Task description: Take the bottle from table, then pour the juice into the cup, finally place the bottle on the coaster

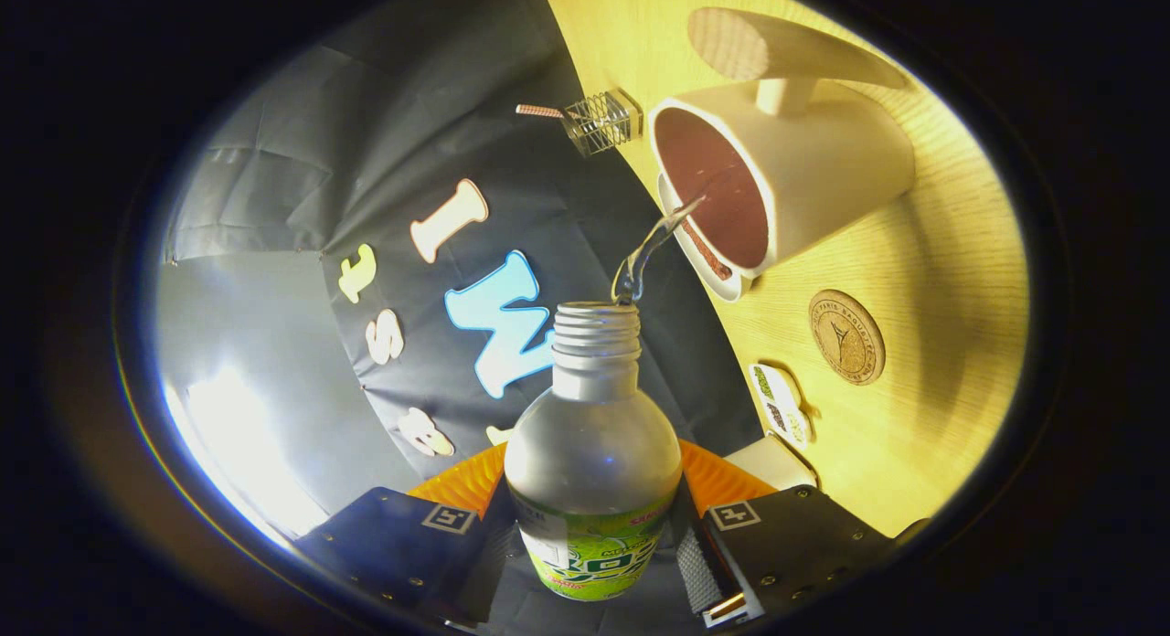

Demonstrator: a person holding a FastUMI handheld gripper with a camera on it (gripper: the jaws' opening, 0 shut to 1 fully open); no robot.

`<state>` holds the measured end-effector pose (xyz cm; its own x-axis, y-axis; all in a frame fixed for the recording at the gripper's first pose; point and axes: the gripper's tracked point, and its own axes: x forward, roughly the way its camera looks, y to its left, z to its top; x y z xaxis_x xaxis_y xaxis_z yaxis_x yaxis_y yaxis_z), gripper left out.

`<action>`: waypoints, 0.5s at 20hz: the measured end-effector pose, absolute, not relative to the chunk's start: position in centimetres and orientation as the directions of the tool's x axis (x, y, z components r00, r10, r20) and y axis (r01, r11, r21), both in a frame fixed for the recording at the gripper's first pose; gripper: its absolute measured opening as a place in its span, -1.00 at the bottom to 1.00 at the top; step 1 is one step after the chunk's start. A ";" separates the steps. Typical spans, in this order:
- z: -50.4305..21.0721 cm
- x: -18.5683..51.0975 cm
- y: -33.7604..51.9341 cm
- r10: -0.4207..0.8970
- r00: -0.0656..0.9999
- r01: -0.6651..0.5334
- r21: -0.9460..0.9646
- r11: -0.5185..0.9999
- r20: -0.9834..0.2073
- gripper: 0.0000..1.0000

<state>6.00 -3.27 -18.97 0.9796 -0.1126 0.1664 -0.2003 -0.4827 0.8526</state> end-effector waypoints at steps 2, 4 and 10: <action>-18.8 5.9 -3.6 -0.124 0.978 -0.205 0.848 -0.489 0.165 0.54; -18.8 5.8 -3.6 -0.131 0.977 -0.211 0.844 -0.494 0.167 0.54; -18.3 6.0 -4.1 -0.145 0.974 -0.226 0.833 -0.505 0.177 0.54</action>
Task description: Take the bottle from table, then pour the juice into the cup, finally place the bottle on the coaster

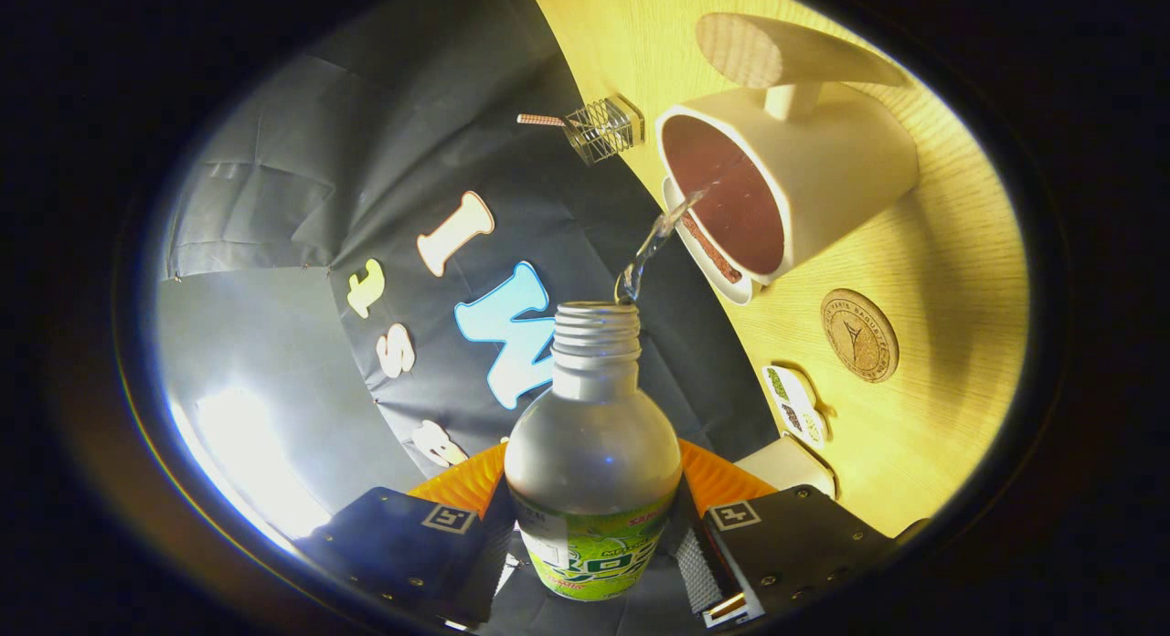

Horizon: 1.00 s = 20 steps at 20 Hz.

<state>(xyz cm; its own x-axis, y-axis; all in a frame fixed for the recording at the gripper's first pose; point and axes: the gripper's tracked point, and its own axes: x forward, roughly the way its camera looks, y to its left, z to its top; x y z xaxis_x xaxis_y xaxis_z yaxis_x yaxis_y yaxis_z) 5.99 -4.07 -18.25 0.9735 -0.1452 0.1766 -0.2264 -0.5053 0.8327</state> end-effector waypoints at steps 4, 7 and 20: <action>-17.9 6.0 -4.1 -0.147 0.973 -0.230 0.825 -0.517 0.179 0.54; -17.7 5.9 -4.0 -0.143 0.972 -0.233 0.825 -0.515 0.185 0.54; -17.7 6.1 -5.1 -0.158 0.970 -0.240 0.814 -0.529 0.184 0.53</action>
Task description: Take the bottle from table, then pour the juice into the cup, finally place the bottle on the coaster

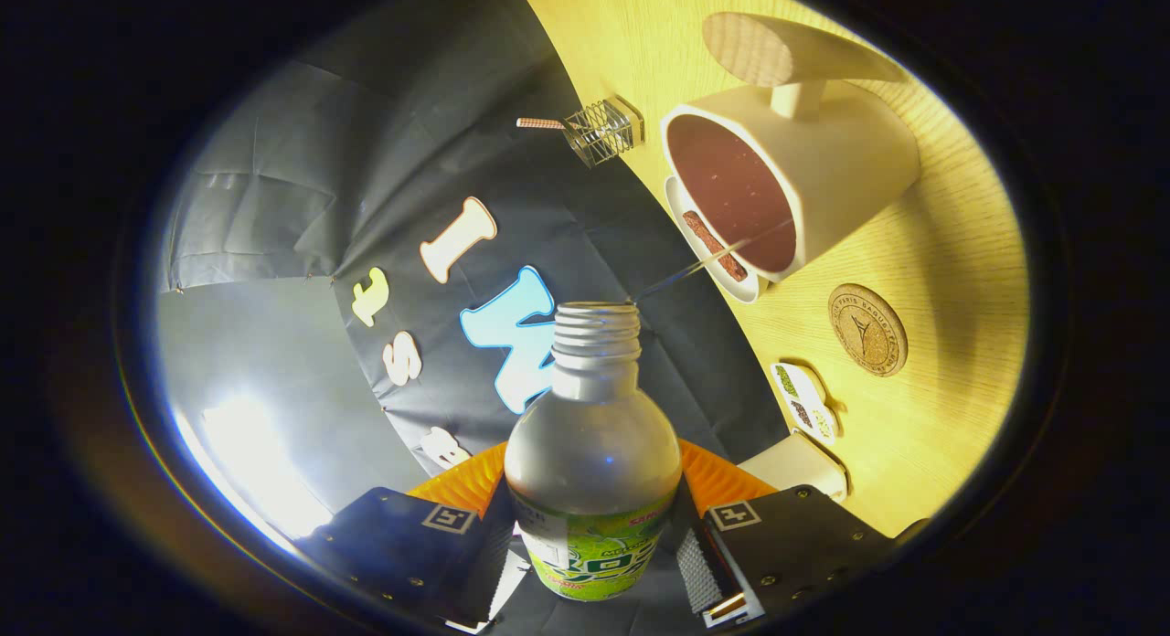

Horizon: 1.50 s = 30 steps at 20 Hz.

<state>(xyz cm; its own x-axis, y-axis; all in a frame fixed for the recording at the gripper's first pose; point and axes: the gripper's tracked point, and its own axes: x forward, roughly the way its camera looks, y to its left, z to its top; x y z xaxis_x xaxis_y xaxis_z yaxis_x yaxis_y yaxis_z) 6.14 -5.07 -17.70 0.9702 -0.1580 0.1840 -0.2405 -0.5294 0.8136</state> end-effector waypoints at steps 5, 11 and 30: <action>-18.1 6.0 -5.7 -0.169 0.970 -0.241 0.811 -0.534 0.177 0.54; -18.3 6.2 -6.3 -0.177 0.970 -0.236 0.806 -0.543 0.165 0.53; -20.1 6.9 -6.6 -0.151 0.981 -0.178 0.878 -0.444 0.123 0.53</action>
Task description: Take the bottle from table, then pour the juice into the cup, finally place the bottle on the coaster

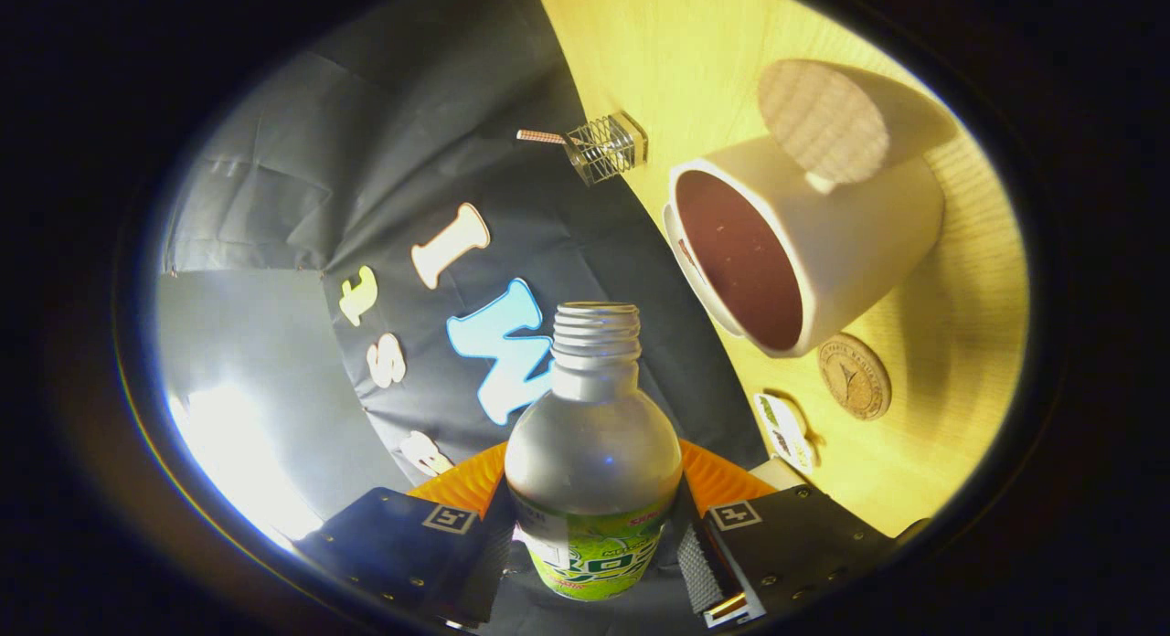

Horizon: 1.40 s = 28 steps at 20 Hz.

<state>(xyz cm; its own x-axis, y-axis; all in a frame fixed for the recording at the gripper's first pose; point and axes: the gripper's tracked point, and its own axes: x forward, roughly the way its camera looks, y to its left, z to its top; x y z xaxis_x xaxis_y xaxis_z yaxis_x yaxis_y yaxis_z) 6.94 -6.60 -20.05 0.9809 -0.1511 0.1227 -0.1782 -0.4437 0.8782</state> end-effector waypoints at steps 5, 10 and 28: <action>-20.9 7.0 -6.3 -0.117 0.989 -0.126 0.949 -0.289 0.095 0.54; -22.6 6.5 -7.1 -0.087 0.996 -0.033 0.999 0.012 0.034 0.54; -22.0 5.6 -6.6 -0.163 0.979 0.204 0.499 0.842 -0.124 0.55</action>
